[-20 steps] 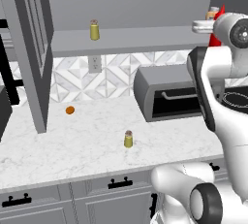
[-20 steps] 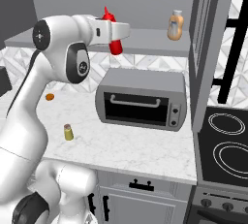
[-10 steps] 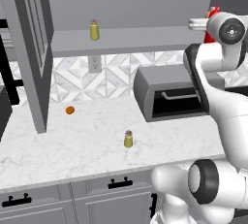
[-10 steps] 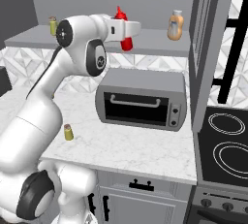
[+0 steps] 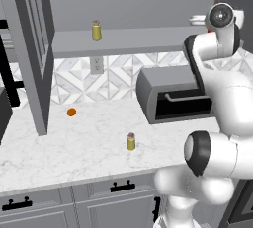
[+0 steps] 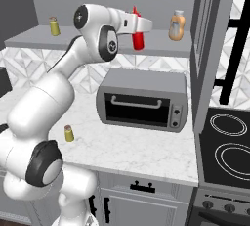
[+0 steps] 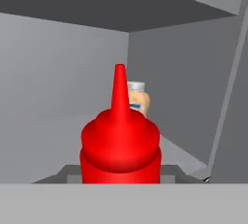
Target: Put the shaker and condiment bottle from the counter next to their counterparts in the cabinet.
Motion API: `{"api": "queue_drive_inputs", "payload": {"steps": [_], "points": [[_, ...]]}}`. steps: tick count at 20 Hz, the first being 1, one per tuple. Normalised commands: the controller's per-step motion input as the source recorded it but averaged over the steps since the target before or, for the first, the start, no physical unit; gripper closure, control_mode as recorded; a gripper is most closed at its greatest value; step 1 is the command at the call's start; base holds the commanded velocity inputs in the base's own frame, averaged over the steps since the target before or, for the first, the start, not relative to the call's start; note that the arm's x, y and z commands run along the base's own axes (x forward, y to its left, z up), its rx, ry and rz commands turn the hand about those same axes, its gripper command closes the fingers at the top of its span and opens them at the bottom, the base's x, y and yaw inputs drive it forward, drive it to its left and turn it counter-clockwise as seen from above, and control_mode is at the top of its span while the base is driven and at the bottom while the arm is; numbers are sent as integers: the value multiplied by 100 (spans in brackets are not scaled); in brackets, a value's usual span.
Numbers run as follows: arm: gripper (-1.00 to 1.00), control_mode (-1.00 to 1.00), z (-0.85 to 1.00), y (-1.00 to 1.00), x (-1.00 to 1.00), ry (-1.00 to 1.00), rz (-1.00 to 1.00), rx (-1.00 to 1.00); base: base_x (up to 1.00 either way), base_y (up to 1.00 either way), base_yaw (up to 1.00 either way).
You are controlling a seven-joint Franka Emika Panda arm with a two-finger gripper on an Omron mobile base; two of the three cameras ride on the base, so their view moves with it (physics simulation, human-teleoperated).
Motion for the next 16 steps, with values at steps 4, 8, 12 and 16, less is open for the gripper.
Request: {"api": "queue_drive_inputs", "payload": {"steps": [4, 8, 12, 16], "points": [[100, -100, -6, -38, 11, 6, -1, 3, 0, 0, 0], [100, -100, 0, -13, 36, -9, 0, 0, 0, 0, 0], [100, -100, 0, -3, 39, -18, 0, 0, 0, 0, 0], [100, -100, -2, -2, 38, -2, 0, 0, 0, 0, 0]]}}
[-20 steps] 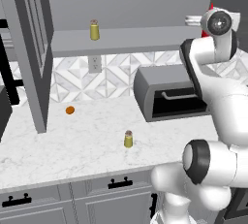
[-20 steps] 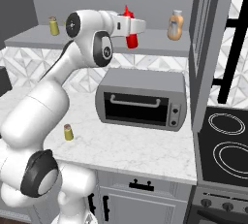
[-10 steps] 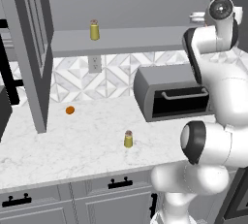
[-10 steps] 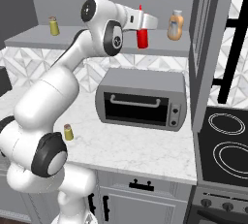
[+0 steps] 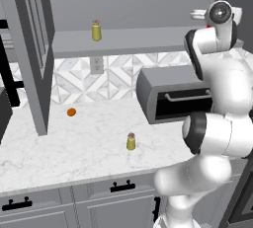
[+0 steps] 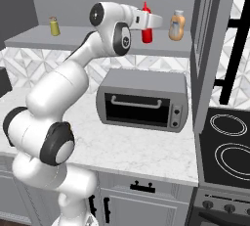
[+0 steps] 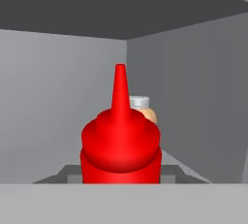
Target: Put the shaker and condiment bottle from the counter next to their counterparts in the cabinet.
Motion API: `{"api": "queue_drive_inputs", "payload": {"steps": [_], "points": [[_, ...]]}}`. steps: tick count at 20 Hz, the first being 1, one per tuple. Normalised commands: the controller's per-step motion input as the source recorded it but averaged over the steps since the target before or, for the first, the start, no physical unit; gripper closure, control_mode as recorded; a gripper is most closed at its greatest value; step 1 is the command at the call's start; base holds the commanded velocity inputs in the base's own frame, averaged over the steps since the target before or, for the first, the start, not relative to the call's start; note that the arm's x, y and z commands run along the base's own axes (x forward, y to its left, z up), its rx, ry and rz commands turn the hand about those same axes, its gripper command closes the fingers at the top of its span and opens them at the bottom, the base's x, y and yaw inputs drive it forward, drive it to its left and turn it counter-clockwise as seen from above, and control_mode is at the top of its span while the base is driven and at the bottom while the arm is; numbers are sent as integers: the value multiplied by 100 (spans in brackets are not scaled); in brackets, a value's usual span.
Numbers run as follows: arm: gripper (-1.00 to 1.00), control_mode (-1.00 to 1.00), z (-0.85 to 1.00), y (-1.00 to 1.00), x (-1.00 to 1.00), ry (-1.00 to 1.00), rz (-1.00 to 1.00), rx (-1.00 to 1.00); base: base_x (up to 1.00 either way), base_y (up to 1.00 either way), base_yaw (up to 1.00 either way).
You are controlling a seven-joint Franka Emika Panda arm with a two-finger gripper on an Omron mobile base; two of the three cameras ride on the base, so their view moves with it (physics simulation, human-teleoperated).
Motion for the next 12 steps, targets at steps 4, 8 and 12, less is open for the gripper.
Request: {"api": "queue_drive_inputs", "payload": {"steps": [4, 8, 12], "points": [[100, -100, -1, -22, 48, 0, 0, 3, 0, 0, 0], [100, -100, 9, -30, 53, 0, -5, 3, 0, 0, 0], [100, -100, 2, -29, 29, 0, -5, 0, 0, 0, 0]]}}
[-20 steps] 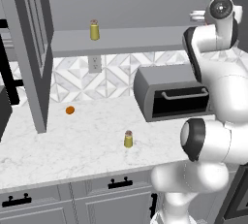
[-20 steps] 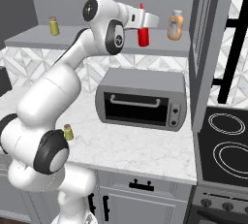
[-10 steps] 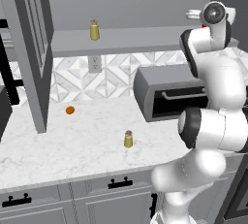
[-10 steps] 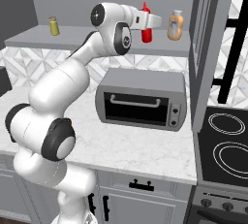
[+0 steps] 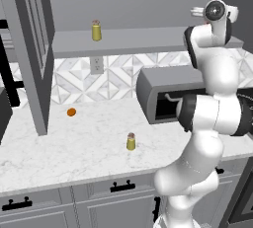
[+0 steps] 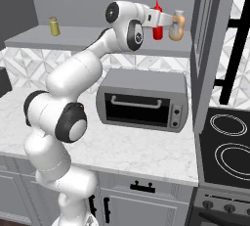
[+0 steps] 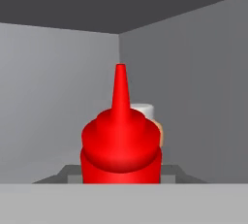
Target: Put the shaker and condiment bottle from the counter next to their counterparts in the cabinet.
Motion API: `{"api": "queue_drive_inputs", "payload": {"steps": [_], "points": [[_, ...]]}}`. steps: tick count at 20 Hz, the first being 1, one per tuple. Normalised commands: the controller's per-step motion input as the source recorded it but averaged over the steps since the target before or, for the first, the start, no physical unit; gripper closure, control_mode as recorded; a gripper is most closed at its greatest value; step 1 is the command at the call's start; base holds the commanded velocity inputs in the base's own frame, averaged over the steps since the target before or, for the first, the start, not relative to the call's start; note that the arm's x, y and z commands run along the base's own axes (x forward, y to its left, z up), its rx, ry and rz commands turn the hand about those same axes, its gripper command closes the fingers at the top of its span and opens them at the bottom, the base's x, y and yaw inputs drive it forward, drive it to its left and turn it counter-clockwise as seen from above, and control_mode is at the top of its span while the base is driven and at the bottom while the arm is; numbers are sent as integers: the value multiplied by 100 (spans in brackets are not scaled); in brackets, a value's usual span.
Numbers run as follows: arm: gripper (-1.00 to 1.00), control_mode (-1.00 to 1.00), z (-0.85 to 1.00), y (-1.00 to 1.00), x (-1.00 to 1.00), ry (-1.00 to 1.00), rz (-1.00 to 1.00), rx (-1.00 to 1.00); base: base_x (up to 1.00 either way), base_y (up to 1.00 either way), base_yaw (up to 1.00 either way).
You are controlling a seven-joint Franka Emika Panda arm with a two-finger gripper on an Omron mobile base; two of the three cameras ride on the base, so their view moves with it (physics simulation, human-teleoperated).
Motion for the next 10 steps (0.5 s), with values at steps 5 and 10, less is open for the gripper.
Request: {"api": "queue_drive_inputs", "payload": {"steps": [5, 10], "points": [[100, -100, 0, 0, 19, 1, 0, 0, 0, 0, 0], [-100, -100, -1, 0, 28, 0, 0, 0, 0, 0, 0]]}}
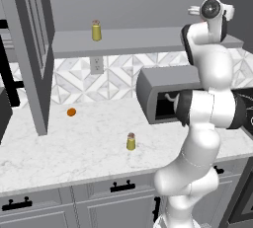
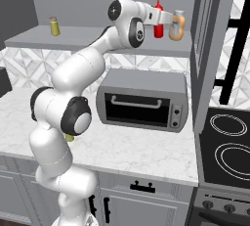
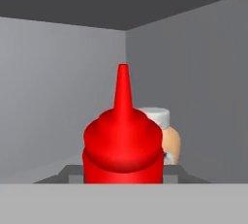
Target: Put the shaker and condiment bottle from the counter next to their counterparts in the cabinet.
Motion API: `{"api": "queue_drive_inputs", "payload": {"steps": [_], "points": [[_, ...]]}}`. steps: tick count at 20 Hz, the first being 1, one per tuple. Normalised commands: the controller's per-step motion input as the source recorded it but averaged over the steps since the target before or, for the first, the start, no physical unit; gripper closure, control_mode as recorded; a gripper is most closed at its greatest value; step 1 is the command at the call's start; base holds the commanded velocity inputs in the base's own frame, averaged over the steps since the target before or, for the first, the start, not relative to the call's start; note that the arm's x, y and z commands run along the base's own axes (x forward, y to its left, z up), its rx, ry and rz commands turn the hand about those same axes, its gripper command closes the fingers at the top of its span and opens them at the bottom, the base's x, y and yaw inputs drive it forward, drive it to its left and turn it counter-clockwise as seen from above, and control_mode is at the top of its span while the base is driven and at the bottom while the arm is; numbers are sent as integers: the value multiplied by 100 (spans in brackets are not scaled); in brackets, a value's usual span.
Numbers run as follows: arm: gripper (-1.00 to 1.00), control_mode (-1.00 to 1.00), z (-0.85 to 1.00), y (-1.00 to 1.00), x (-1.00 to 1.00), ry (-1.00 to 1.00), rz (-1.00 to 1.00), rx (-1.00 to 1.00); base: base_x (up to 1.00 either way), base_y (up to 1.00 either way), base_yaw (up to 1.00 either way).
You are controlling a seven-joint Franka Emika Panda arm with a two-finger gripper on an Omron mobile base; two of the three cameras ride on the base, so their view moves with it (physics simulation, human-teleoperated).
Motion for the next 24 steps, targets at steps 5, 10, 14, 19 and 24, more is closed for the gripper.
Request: {"api": "queue_drive_inputs", "payload": {"steps": [5, 10, 14, 19, 24], "points": [[-100, -100, 0, 0, 12, 0, 0, 0, 0, 0, 0], [-100, -100, 0, 0, 8, 0, 0, 0, 0, 0, 0], [-100, -100, 0, 4, -4, 0, 0, 0, 0, 0, 0], [-100, -100, 0, 51, -34, 0, 0, 0, 0, 0, 0], [-100, -100, 0, 55, -43, 0, 1, -1, 0, 0, 0]]}}
